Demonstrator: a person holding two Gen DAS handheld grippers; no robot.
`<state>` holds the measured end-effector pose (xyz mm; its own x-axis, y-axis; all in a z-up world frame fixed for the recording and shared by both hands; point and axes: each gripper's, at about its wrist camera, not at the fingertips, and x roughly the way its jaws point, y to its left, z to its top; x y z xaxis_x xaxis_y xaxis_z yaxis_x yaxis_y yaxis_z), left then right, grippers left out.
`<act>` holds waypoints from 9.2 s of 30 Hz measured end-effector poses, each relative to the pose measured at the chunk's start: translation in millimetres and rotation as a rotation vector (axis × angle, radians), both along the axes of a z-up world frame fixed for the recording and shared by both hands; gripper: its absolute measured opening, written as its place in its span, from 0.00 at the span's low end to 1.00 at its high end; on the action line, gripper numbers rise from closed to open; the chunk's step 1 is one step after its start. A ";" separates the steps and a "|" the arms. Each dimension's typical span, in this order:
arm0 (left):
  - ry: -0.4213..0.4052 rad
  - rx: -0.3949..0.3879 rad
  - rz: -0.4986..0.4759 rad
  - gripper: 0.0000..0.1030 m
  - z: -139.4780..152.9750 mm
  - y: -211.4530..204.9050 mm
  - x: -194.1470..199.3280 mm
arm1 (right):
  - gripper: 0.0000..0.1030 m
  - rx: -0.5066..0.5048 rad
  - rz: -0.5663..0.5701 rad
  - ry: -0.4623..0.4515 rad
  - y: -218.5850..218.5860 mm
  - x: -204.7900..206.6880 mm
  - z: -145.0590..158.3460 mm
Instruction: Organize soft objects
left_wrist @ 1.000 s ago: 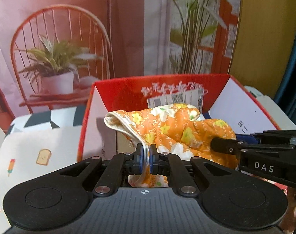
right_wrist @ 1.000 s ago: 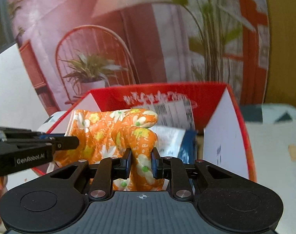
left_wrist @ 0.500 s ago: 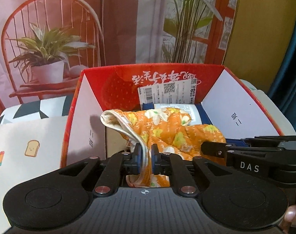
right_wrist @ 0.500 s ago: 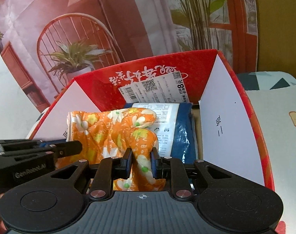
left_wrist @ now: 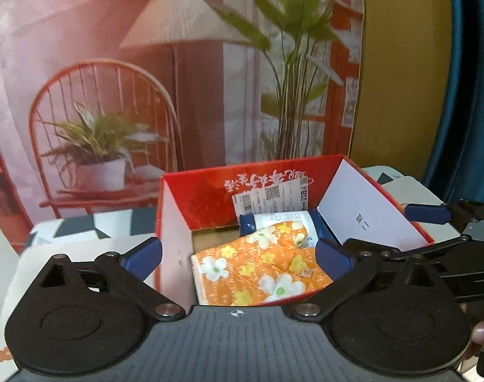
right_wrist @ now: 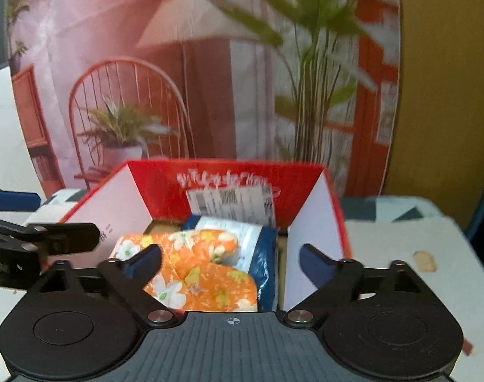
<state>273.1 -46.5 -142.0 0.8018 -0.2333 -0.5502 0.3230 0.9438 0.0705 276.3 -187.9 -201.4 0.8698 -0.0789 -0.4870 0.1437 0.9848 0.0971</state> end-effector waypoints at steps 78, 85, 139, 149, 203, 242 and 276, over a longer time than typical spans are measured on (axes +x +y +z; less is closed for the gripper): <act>0.175 -0.184 0.149 0.72 -121.9 73.8 -145.7 | 0.72 0.096 -0.080 0.043 -13.6 -175.9 -120.7; 0.161 -0.202 0.130 0.72 -120.6 73.7 -146.8 | 0.67 0.105 -0.058 0.041 -12.6 -177.3 -119.5; 0.116 -0.380 0.185 0.50 -117.1 94.7 -144.5 | 0.47 0.195 -0.026 0.024 -21.2 -177.1 -124.7; 0.105 -0.403 0.171 0.50 -115.5 94.4 -143.7 | 0.39 0.181 -0.001 0.034 -16.7 -176.8 -123.6; 0.132 -0.329 0.158 0.06 -120.7 79.0 -138.6 | 0.22 0.326 -0.004 0.035 -27.1 -180.6 -123.4; -0.170 -0.327 0.155 0.06 11.3 59.2 -71.1 | 0.20 0.114 0.155 -0.279 -32.8 -109.1 32.0; 0.162 -0.217 0.081 0.11 -38.9 21.4 38.0 | 0.21 0.040 0.096 0.111 -30.4 12.8 -18.9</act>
<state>311.1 -25.1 -181.0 0.7284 -0.2979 -0.6169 0.2362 0.9545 -0.1820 289.1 -218.3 -220.3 0.8132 0.0239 -0.5814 0.0608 0.9902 0.1258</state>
